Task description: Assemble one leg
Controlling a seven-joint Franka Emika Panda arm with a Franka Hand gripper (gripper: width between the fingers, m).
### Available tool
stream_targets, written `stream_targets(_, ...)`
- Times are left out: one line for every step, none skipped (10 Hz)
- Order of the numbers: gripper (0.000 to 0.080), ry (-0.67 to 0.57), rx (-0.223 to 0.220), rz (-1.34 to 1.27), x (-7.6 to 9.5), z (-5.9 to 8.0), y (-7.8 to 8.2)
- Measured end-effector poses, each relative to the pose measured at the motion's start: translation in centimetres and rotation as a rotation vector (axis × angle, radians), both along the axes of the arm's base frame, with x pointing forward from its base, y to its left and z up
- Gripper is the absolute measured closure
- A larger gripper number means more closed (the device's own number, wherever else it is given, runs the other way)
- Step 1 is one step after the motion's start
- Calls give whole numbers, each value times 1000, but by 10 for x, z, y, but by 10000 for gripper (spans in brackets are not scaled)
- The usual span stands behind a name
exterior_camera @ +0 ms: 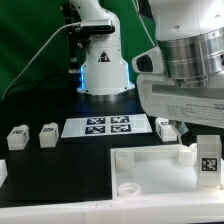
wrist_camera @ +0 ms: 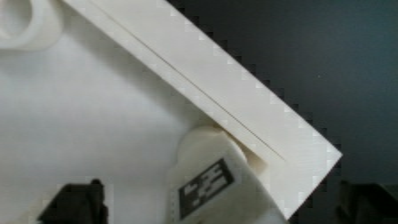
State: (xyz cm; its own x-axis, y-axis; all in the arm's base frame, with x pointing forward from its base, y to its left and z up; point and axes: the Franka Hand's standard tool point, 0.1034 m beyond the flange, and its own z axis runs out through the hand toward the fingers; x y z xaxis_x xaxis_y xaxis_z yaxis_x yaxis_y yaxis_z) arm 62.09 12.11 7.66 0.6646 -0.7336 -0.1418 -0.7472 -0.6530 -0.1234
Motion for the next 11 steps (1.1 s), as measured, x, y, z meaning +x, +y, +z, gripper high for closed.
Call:
stream_targets(150,-10,0,53,0,0,-1)
stream_targets(150,-34,-5,184,0,0,-1)
stream_targets(150,-26,-46,348,0,0,0)
stream_targets(150,-37,-85,492,5,2,5)
stream_targets(150,-49,-99,597,5,1,8)
stream_targets(150,-45,-91,560,5,0,8)
stream_targets(273,-40,-91,524,4,0,8)
stream_targets(421,-38,-90,504,4,0,8)
stream_targets(421,-26,-91,442,4,-1,8)
stream_targets(498,-5,-96,318,3,-2,5)
stream_targets(498,8,-96,221,3,-1,6)
